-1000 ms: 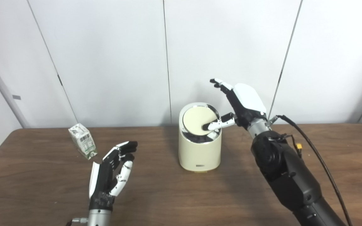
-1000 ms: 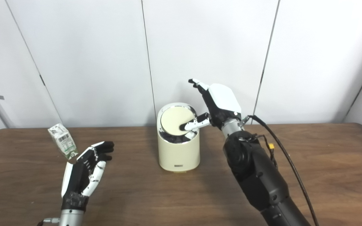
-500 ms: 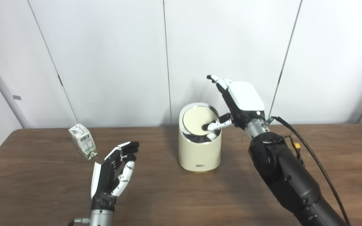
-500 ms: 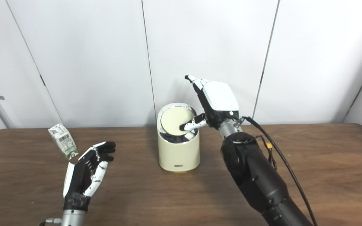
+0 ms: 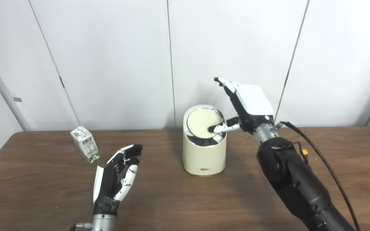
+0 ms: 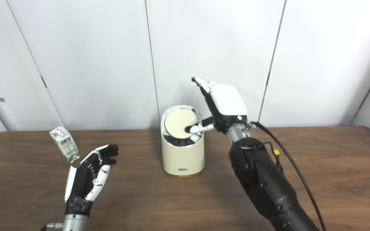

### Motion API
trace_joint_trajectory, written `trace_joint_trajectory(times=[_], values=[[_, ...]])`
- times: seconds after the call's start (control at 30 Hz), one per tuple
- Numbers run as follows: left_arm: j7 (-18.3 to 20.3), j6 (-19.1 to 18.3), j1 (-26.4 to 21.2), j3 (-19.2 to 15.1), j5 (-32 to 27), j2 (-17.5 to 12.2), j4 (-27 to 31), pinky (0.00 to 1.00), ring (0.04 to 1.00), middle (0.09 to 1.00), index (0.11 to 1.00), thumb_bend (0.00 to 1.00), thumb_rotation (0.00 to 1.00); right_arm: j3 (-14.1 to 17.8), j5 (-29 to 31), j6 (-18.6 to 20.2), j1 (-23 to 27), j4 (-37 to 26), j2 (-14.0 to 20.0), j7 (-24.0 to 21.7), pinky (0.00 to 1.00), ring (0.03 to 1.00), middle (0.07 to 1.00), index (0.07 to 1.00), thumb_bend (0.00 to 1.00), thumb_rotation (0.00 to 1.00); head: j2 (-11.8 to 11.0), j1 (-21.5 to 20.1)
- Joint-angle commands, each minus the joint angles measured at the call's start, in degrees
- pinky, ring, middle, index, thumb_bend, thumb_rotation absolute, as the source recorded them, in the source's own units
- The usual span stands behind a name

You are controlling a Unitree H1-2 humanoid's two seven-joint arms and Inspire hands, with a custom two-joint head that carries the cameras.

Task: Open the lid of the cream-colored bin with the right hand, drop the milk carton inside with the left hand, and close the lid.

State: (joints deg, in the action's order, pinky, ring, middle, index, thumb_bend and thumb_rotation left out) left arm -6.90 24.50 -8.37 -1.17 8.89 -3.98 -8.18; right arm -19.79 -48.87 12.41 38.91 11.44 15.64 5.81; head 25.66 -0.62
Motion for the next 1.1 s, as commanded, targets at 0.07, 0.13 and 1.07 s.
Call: trace_joint_trajectory(times=[0.07,0.13,1.07], values=[[-0.19,1.9,1.68,0.5,0.78,0.07,-1.58,0.66,0.737,0.748,0.735,0.27,0.61,0.5,-1.22,-0.47,0.57,-0.56,1.54,0.07,0.74,0.851,0.834,0.903,0.73,0.86,-0.03,-0.04],[-0.21,2.04,1.62,0.57,0.8,-0.02,-1.81,0.65,0.736,0.747,0.735,0.27,0.61,0.67,-1.13,-0.7,0.27,-0.96,1.51,0.16,0.75,0.849,0.831,0.904,0.75,0.94,-0.12,0.01],[-0.44,1.18,1.6,0.31,1.35,0.37,-1.76,0.66,0.739,0.748,0.732,0.29,0.61,14.4,15.11,-4.8,-11.12,-16.64,-1.6,0.56,0.74,0.875,0.923,0.984,0.88,0.99,-0.53,0.29]])
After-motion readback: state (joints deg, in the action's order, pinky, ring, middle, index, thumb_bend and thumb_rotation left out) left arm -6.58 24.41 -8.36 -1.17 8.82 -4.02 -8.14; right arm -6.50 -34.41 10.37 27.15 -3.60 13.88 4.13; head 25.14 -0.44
